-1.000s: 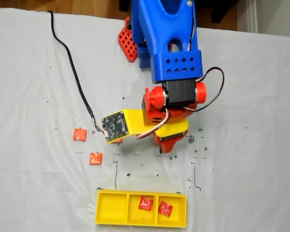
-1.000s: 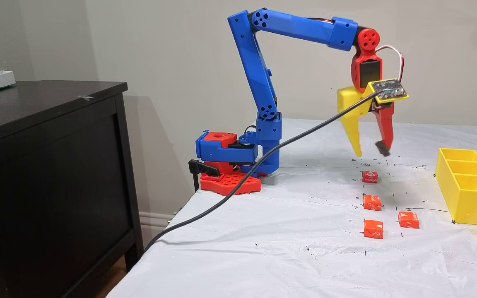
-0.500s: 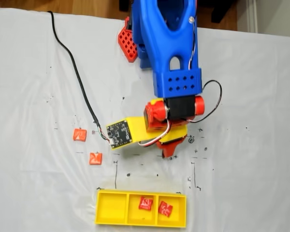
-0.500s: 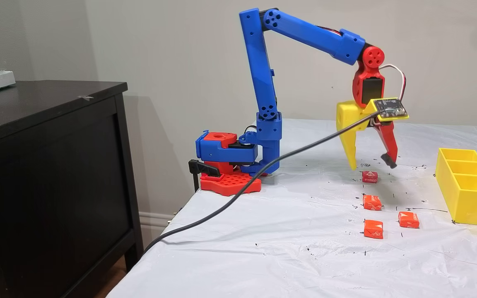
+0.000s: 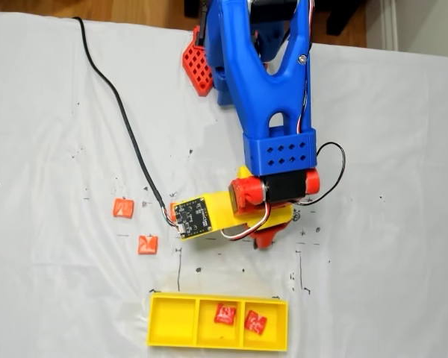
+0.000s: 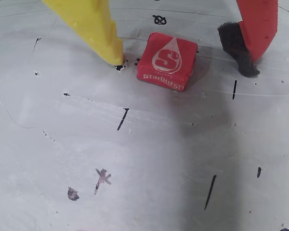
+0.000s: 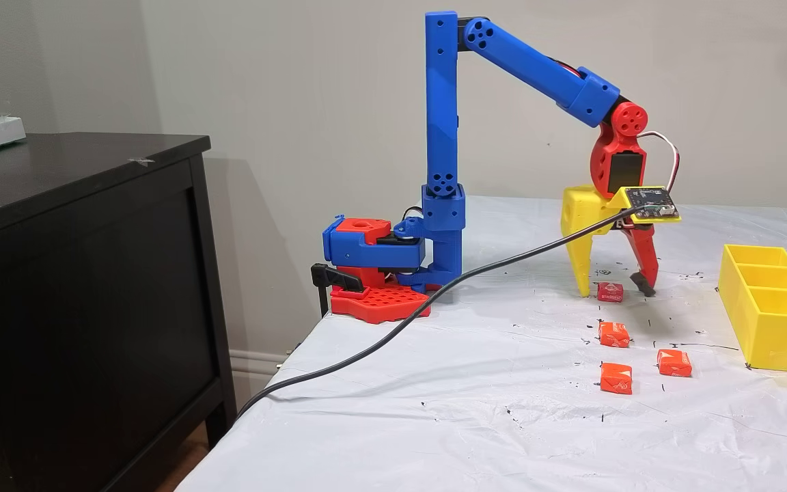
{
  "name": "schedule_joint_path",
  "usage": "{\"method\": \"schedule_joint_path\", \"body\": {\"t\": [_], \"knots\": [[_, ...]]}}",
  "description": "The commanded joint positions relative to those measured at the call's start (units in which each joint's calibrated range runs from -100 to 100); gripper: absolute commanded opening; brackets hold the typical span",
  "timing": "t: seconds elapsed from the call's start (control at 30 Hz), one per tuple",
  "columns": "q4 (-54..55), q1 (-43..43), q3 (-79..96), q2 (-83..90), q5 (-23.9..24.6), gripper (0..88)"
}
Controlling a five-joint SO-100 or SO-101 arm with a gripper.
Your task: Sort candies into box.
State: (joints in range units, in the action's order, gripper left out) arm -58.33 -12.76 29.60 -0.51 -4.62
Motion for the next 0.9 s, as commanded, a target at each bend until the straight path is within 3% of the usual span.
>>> {"method": "schedule_joint_path", "body": {"t": [0.0, 0.13, 0.6, 0.87], "knots": [[4.1, 0.8, -2.06, -0.09, 0.29, 9.3], [5.98, 1.53, -0.79, 2.12, 0.54, 0.1], [-1.72, 8.14, -11.25, 17.98, -0.68, 0.1], [0.99, 17.29, -28.64, 12.04, -0.29, 0.1]]}}
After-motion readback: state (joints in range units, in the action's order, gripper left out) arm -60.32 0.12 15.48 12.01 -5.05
